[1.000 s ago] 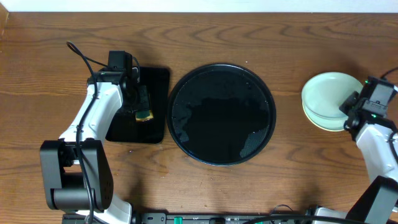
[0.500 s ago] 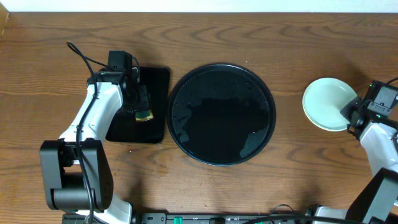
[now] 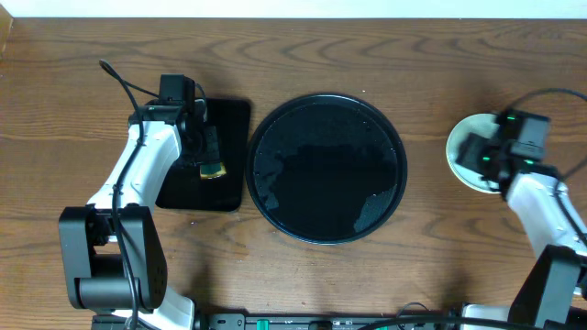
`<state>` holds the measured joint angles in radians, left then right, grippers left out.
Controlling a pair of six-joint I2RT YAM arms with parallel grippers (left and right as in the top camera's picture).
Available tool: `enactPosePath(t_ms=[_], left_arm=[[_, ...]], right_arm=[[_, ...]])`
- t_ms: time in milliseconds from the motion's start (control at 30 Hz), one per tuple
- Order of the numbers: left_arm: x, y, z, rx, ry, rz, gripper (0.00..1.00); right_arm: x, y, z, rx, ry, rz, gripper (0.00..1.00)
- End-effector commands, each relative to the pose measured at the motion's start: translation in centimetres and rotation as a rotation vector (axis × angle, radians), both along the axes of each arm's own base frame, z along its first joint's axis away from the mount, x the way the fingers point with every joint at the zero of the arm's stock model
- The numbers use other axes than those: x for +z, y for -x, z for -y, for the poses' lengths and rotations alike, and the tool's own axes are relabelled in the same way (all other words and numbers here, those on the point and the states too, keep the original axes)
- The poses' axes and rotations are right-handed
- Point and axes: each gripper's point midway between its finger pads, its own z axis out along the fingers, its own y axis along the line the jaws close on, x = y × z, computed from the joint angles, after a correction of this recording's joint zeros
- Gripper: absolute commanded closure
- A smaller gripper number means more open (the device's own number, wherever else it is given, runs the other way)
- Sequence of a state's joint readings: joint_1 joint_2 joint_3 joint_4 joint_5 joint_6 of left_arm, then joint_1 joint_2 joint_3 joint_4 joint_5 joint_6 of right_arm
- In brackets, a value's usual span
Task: Clean dirty plates on tray and stack at the side
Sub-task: 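Release the plate and raise the right gripper away from the stack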
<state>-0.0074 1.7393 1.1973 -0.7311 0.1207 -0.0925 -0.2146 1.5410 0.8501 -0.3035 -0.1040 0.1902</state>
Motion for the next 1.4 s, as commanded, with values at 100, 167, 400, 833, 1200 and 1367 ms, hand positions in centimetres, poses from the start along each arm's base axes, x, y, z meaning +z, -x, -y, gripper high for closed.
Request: enactPosePath(t_ms=[100,167,400,833,1200,1367], left_arm=[[0.0,0.2,0.0,-0.077,-0.018,0.005,0.42],[0.0,0.2,0.2,-0.092,-0.02,0.006,0.42],[-0.1,0.6,2.7,-0.205,-0.022,0.003,0.41],[1.2,6.9,2.8,-0.088,-0.005,-0.202,0.42],[7.5,10.6,2.4,-0.122,0.007,0.185,0.37],[10.2,12.7,2.2,-0.12,0.016,0.413,0.22]], right_arm=[[1.1,-1.2,-9.1,0.427,0.094,0.032,0.11],[1.2,-0.9,-11.2,0.513,0.112,0.028,0.01],[2.3,-0.6,-14.5,0.632,0.108,0.038,0.01],[1.0,3.2,-13.1,0.425,0.002,-0.175,0.01],[6.3,6.2,-12.3,0.414,0.078,0.01,0.01],[9.2,8.3,-12.0,0.404,0.137,0.194,0.01]])
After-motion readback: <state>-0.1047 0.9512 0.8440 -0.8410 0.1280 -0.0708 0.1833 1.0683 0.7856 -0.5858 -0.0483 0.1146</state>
